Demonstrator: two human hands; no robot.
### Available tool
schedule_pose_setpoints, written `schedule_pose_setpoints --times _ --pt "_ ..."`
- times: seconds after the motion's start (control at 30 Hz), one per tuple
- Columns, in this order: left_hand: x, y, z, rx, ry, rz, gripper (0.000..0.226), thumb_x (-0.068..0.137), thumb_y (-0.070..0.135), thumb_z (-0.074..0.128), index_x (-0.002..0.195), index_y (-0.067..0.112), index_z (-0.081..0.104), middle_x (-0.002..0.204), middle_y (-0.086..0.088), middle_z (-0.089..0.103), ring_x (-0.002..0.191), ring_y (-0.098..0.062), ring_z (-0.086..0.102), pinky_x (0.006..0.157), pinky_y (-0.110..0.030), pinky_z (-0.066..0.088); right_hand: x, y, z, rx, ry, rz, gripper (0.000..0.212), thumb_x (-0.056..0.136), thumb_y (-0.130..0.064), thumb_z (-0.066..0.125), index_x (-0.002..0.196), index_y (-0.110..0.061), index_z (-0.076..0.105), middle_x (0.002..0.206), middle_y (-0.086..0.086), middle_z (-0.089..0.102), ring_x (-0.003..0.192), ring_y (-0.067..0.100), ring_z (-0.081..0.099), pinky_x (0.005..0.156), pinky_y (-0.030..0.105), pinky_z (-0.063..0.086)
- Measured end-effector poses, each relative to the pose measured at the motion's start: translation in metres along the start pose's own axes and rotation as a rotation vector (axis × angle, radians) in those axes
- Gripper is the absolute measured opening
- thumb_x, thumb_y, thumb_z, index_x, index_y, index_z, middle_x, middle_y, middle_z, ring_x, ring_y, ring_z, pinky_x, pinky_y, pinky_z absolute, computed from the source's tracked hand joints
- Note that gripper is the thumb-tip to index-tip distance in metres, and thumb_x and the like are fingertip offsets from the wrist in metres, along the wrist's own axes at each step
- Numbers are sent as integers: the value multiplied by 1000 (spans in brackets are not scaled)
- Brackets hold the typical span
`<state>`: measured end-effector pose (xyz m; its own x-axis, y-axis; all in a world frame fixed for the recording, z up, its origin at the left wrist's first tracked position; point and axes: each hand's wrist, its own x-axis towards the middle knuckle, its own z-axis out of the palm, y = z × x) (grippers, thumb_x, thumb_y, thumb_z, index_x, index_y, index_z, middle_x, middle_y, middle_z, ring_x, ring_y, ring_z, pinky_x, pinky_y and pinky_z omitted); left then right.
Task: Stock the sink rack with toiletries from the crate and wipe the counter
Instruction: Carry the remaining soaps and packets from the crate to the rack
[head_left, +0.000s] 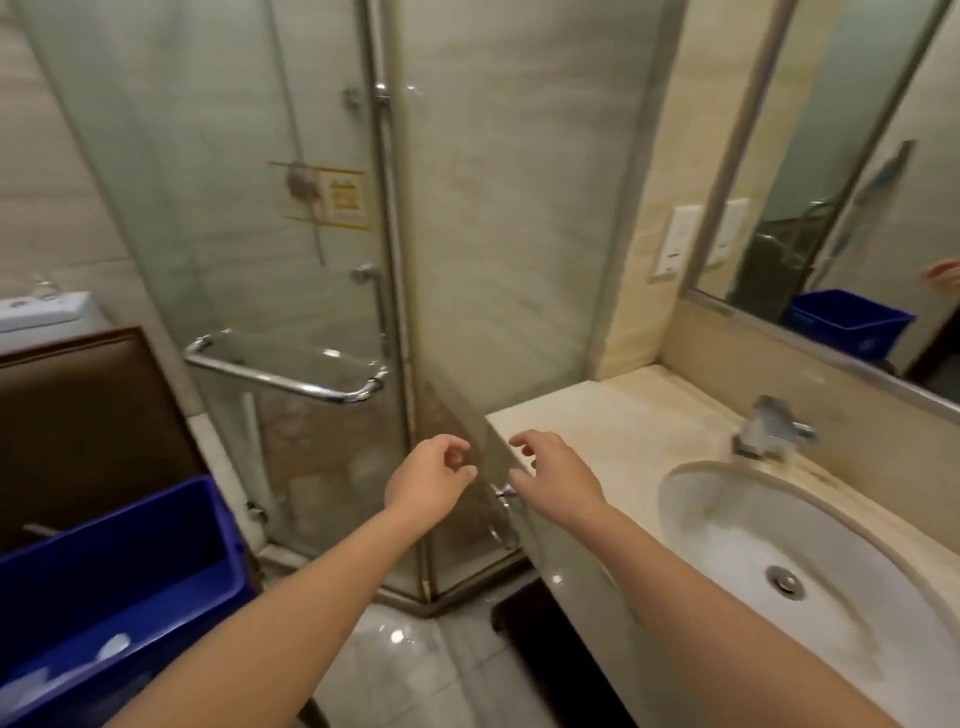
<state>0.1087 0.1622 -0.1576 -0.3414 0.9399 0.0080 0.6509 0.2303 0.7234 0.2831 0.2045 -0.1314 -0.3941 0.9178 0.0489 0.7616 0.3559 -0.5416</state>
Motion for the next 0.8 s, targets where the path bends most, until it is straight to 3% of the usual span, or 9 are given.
schedule_pose_setpoints --times 0.5,0.63,0.8 --pt "-77 -181 -149 -56 257 -360 31 88 38 66 117 35 57 107 16 58 90 -1 58 84 -35 55 27 -194 148 -57 -327 -389 43 87 -31 60 130 -28 53 127 -3 54 116 15 55 96 36 47" --pt "-87 -216 -176 -57 324 -444 31 89 37 65 119 34 56 108 16 56 92 -3 57 81 -34 55 39 -238 182 -46 -398 -485 42 89 -29 60 131 -27 53 126 -4 54 112 13 56 89 30 49" --pt "-81 -261 -209 -45 400 -526 33 89 37 64 121 34 55 110 16 57 92 -3 57 81 -34 55 64 -286 230 -36 -487 -592 42 89 -32 60 131 -28 52 129 -6 54 112 11 56 89 34 53"
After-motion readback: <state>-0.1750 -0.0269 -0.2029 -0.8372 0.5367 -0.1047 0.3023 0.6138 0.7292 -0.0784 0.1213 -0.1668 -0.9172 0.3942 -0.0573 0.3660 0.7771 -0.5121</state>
